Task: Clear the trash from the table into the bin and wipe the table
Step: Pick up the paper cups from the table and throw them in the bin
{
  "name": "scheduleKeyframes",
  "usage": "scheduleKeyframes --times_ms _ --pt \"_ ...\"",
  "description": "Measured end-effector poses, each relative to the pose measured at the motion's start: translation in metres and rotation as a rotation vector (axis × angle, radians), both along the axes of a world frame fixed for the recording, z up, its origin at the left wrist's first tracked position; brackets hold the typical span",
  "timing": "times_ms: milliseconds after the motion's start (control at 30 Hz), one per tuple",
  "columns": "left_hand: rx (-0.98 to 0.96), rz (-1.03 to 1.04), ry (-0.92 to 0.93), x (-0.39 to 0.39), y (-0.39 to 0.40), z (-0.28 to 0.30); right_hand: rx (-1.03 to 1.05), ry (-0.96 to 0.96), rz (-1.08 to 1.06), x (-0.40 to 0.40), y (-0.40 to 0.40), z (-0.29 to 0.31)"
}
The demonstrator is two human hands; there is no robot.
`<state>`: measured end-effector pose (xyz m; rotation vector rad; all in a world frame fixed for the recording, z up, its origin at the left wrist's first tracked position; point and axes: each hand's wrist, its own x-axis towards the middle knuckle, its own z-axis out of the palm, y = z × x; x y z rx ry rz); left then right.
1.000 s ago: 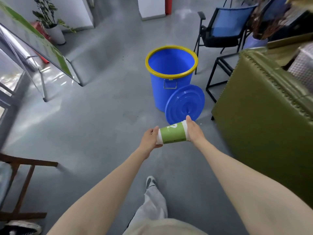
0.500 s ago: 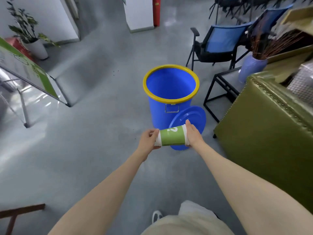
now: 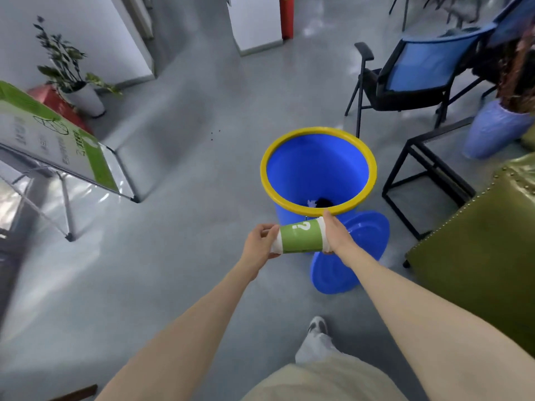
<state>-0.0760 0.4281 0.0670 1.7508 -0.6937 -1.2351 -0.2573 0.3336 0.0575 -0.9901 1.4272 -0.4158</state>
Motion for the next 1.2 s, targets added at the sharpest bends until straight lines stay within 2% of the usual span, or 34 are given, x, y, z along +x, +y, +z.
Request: scheduleKeyframes --times_ms 333,567,767,900,1200 --pt "0.032 -0.017 -0.022 0.024 -0.151 0.000 0.009 0.006 -0.018 0.021 -0.149 -0.012" --pt "0.082 -0.127 -0.069 0.038 -0.255 -0.028 0.146 -0.046 -0.095 0.022 -0.213 -0.022" --pt "0.140 -0.336 -0.131 0.057 -0.357 -0.056 0.274 -0.118 -0.356 0.038 -0.267 -0.050" --pt "0.202 -0.485 -0.152 0.079 -0.421 -0.071 0.319 -0.098 -0.535 0.066 -0.304 -0.064" --pt "0.290 -0.714 -0.124 0.107 -0.517 -0.109 0.398 -0.085 -0.744 0.099 -0.365 -0.092"
